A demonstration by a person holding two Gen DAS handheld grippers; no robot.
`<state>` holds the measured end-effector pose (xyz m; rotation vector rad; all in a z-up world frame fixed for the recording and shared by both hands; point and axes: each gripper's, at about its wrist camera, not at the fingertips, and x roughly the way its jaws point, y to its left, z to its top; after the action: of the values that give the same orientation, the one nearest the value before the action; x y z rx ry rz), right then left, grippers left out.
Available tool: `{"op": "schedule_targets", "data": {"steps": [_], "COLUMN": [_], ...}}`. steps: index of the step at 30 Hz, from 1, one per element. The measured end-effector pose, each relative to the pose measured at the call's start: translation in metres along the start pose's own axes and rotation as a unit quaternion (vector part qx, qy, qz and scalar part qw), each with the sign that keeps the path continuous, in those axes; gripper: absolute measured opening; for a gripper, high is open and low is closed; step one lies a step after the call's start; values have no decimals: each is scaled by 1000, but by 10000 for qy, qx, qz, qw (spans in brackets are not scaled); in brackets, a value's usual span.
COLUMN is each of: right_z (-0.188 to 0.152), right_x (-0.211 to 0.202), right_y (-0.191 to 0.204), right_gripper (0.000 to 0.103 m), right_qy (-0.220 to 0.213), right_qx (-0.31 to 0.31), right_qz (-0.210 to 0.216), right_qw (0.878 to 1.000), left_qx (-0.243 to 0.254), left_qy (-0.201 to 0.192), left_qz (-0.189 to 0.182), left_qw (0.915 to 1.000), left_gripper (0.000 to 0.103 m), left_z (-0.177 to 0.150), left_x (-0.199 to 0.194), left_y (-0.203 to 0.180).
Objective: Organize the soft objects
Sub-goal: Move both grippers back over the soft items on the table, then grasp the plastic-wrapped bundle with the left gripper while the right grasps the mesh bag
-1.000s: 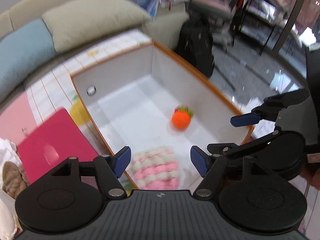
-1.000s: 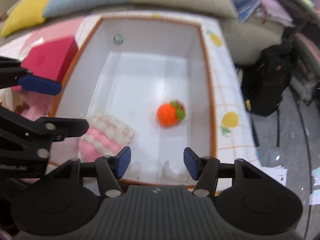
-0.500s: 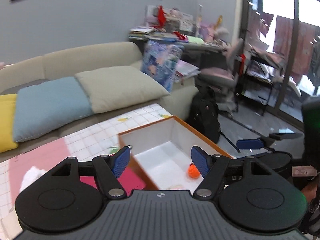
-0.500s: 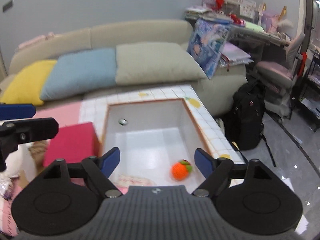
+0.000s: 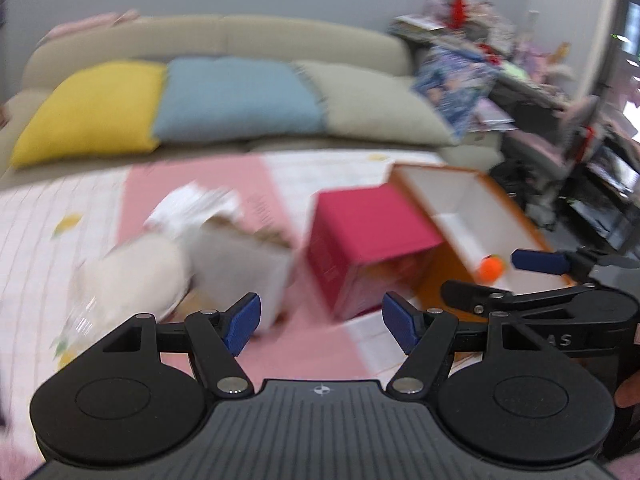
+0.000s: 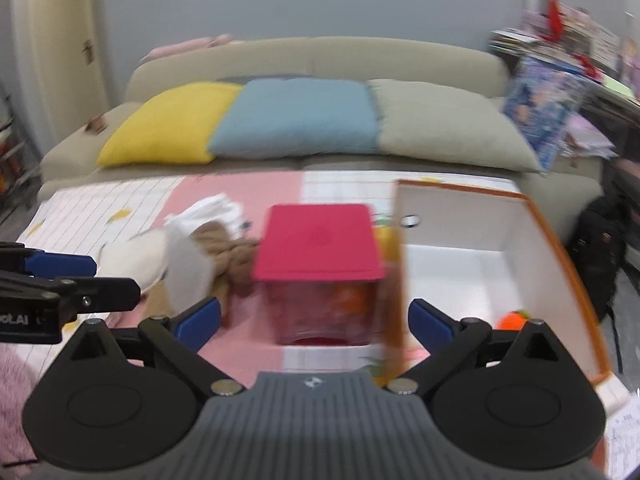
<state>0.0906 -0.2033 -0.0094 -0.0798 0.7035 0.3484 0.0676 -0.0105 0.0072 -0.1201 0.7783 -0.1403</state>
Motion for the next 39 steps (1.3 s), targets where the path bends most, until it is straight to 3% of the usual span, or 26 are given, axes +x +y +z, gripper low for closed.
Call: {"op": "schedule_targets", "data": {"steps": [6,12,15,20,25,28,31,34,39], "right_z": [-12,-17,-14,0,18,22,17,8,-9], "right_x": [34,61,72,96,123,142,166,186,201], "right_y": [52,80,90,106,125,141,156,163,173], "right_gripper": [88,86,86,86,86,86,86,86,70], "right_qy": [201,326,268,158,105,148,250,332,423], "right_qx": [-932,-1287,-1472,-1757,-1853,-2008,-2409,-2682,-3103], "right_qz": [463,764,831,814,859,853,610,397,254], "right_qw": [9944,9882,9852,9809,9789,9758,9683,9620,9494], "left_qx": [-591,-1322,-1711,-2670,-3010,-3068,-3049,-2908,-2758], "left_qy": [148,245,306,489,558,653,670,740,815], "left_qz": [530,939,1272,1563,1816,1860,1683,1775,1793], "left_qw": [9967,9865,9765,9497,9345,9311,9350,9373,9408], "left_gripper": [82,83,85,85,86,86,86,86,84], "left_z": [-23,-37,-42,-40,-39,-42,-44,-46,-49], "left_x": [2,10,20,37,52,65,76,82,90], "left_y": [46,90,113,154,178,186,187,186,185]}}
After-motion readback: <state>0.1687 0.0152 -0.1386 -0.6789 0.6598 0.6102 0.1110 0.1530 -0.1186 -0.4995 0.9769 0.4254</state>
